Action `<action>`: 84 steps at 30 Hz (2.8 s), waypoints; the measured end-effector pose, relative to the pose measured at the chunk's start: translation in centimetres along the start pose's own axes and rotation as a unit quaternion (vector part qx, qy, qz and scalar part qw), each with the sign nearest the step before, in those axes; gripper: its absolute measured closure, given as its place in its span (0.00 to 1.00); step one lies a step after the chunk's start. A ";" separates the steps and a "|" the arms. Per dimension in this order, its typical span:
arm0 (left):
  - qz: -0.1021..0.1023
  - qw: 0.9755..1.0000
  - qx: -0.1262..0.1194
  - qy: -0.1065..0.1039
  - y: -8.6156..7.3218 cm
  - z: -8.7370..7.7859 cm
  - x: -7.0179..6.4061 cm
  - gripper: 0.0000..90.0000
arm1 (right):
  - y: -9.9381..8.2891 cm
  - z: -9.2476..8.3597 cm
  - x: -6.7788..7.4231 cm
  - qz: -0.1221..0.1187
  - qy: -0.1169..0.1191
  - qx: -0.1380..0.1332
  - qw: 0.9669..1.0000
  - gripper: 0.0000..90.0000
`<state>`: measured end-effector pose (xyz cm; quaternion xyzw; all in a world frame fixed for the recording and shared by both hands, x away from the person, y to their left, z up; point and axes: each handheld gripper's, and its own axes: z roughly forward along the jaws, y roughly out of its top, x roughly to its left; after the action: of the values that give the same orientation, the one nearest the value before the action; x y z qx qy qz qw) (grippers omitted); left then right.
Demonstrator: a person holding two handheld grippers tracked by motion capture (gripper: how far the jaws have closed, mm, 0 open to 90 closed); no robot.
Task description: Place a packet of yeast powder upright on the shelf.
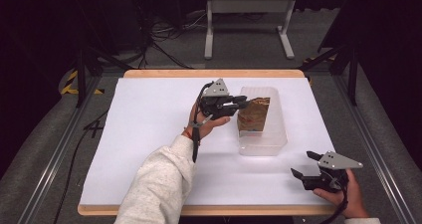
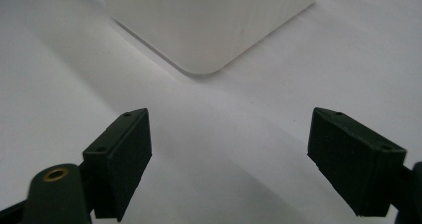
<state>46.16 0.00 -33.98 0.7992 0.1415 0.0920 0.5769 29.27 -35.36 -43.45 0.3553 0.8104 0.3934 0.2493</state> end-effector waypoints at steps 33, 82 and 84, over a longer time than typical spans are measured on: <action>0.058 0.990 0.082 0.099 -0.5 -4.8 -0.1 0.41 | -0.2 -0.1 -0.3 0.008 -0.010 0.002 1.000 0.21; 0.062 0.959 0.188 0.203 -10.8 -14.7 -2.5 0.12 | -0.2 -0.3 0.2 -0.004 -0.013 0.007 1.000 0.21; 0.060 0.958 0.192 0.205 -11.4 -15.1 -2.6 0.11 | -0.2 -0.3 0.2 -0.006 -0.015 0.008 1.000 0.21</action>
<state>37.63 15.98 -39.93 0.8659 0.2231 0.2594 0.3650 28.84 -35.48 -43.47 0.3583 0.8118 0.3803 0.2609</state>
